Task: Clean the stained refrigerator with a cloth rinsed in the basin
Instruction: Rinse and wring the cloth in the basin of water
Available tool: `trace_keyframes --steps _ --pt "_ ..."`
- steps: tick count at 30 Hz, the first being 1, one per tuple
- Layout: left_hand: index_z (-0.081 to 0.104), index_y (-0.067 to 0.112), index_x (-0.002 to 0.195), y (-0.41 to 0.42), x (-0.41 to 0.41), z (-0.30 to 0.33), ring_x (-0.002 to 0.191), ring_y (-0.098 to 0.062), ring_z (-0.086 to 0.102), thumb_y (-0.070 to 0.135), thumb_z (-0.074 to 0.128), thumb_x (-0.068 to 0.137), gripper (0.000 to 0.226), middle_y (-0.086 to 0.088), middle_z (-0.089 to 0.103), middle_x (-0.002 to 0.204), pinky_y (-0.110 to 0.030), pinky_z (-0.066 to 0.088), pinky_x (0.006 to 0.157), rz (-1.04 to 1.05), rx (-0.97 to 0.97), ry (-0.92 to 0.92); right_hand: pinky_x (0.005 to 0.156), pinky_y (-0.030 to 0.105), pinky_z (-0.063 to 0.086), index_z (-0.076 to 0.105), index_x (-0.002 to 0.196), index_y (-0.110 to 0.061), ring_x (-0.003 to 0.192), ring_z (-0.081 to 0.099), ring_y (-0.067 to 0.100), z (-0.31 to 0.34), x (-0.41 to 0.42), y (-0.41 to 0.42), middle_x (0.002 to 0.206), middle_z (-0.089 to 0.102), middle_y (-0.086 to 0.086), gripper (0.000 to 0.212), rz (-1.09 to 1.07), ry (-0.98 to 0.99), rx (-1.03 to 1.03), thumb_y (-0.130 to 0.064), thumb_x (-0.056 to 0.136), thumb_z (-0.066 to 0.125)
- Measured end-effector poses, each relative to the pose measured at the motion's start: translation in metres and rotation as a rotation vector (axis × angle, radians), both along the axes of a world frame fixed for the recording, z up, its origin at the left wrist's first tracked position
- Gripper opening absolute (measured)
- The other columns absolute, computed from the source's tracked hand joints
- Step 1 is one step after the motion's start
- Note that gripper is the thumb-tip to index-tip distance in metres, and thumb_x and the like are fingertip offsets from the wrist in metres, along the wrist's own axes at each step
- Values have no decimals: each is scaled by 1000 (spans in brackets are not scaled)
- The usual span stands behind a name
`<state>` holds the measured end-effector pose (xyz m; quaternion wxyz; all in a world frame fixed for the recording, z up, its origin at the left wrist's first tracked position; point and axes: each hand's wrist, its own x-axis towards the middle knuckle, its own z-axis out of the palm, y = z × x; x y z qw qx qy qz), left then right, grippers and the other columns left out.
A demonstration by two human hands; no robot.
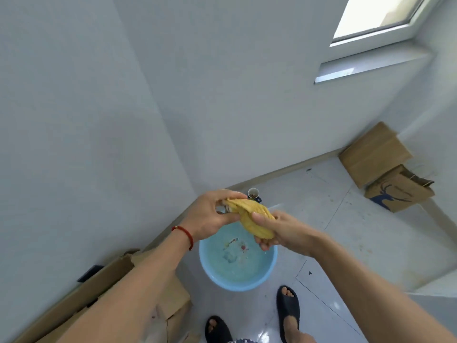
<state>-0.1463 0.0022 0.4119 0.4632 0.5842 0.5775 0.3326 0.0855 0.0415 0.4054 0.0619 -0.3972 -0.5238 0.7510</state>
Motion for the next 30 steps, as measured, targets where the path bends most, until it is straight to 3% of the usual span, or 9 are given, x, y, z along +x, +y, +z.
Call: trace_keyframes --steps 3,6,9,12,18,23,25,27,30 --pt "76 23 114 7 10 16 114 -14 67 1 81 81 39 8 73 115 -38 55 99 5 81 -91 79 33 57 71 118 -7 91 67 25 9 6 -21 107 70 20 55 -229 80 -50 -57 98 61" --pt "77 25 107 11 32 30 114 -11 64 -10 73 78 45 3 65 117 -36 59 92 3 184 -55 91 39 56 68 132 -17 106 66 23 21 15 -43 129 67 17 38 -475 130 -25 -38 101 63" --pt "68 36 121 17 56 45 113 -9 63 -2 67 79 56 9 63 122 -34 58 93 -44 162 -54 97 49 56 65 132 -24 109 70 24 36 29 -57 124 71 11 34 -668 109 102 -17 99 67" --pt "54 28 136 11 79 65 109 -12 69 1 72 88 58 5 67 123 -31 58 92 -75 -29 -235 96 49 60 60 134 -31 111 71 21 53 52 -70 120 73 0 45 -761 81 207 -11 95 72" --pt "66 8 114 -5 156 98 79 -27 73 12 75 91 25 -12 75 96 -36 62 69 -115 33 -178 86 34 61 66 127 -20 105 74 21 82 126 -102 113 77 3 38 -800 118 367 -24 91 78" --pt "63 -2 110 -14 275 109 54 -16 55 11 64 99 17 -17 62 80 -24 47 49 -262 -132 -208 89 35 58 64 128 -8 110 71 26 93 253 -138 117 75 9 45 -1214 371 350 -19 86 76" --pt "64 0 110 -17 324 104 55 -18 54 11 60 101 15 -17 60 82 -27 47 50 -315 -312 -203 91 34 56 62 132 -6 113 69 23 100 312 -153 122 73 8 41 -1321 541 305 -18 93 67" --pt "67 7 104 -25 371 98 61 -18 57 13 60 97 11 -11 62 82 -31 49 57 -461 -436 -29 100 38 52 59 137 -4 123 65 28 108 356 -170 131 69 13 42 -1347 602 267 -24 100 58" --pt "70 23 112 -46 456 110 97 -14 65 17 59 75 38 -1 71 107 -35 53 88 -659 -353 87 110 44 46 54 144 -5 131 61 33 115 414 -194 139 64 20 42 -1356 606 251 -23 106 50"
